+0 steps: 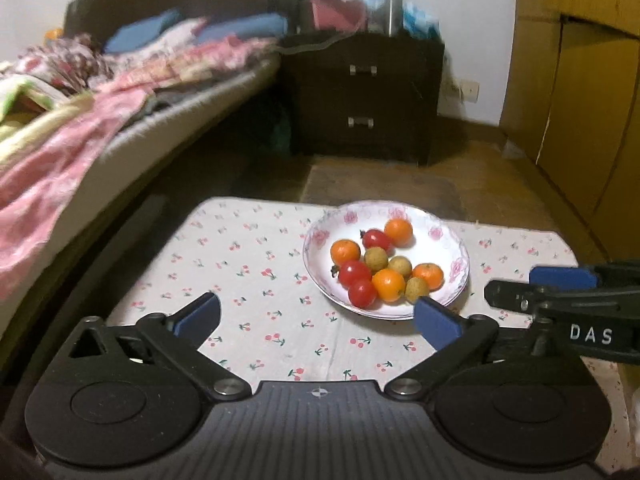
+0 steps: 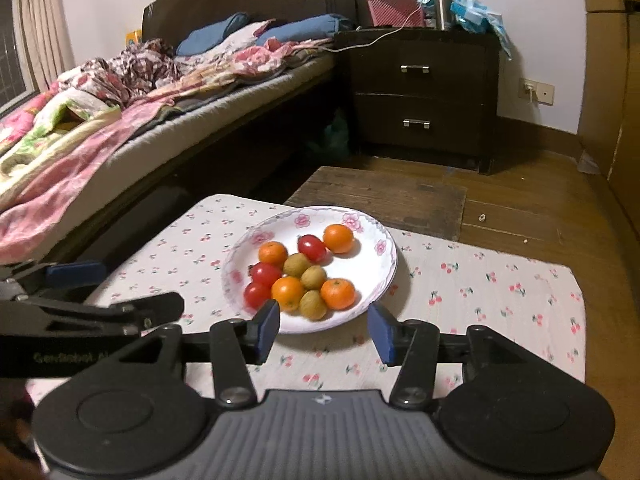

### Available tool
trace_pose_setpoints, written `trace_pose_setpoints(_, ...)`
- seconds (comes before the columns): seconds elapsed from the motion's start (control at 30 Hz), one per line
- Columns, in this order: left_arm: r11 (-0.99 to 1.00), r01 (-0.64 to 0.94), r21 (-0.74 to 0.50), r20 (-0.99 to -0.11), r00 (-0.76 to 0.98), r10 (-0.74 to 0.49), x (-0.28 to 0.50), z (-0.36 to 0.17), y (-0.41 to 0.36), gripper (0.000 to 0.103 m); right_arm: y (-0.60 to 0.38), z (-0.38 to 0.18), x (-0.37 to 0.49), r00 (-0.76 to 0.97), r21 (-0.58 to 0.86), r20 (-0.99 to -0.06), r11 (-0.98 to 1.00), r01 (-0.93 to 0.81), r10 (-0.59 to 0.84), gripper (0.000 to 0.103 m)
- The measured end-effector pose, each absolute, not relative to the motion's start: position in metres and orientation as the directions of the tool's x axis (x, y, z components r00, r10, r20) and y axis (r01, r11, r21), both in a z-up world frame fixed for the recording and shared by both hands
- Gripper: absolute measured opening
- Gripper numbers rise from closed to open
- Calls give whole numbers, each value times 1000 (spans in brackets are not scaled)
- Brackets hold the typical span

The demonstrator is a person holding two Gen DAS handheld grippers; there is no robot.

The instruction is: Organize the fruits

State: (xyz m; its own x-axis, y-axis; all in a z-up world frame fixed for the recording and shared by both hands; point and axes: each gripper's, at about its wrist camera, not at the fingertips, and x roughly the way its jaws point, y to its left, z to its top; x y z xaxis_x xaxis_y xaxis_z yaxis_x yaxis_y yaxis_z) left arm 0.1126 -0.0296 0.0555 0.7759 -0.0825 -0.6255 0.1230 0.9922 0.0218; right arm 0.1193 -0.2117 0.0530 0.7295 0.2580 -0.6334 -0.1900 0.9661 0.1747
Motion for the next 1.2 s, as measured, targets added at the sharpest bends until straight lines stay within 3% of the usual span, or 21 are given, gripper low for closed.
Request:
trace_pose_setpoints(0.27,994,100,40,-583,811,-58,71,66,-21,103,-211,64,66,754,197,-601,964,-179,264,58)
trace_pose_setpoints(0.63,993,114,-21,-710,698,-96,57,40,-20,103,-207,57,29,740,194,-633,972,-133,228,61)
trace_pose_setpoints(0.87,993,41,-111,-765,634,-111,50,23,-7,103,-206,45,14,707,194,-673,974,-113,216,61)
trace_pose_setpoints(1.2,995,90,-50,-785,612,-95,34,12,-20,103,-202,37,8,682,199,-697,974,-111,221,64)
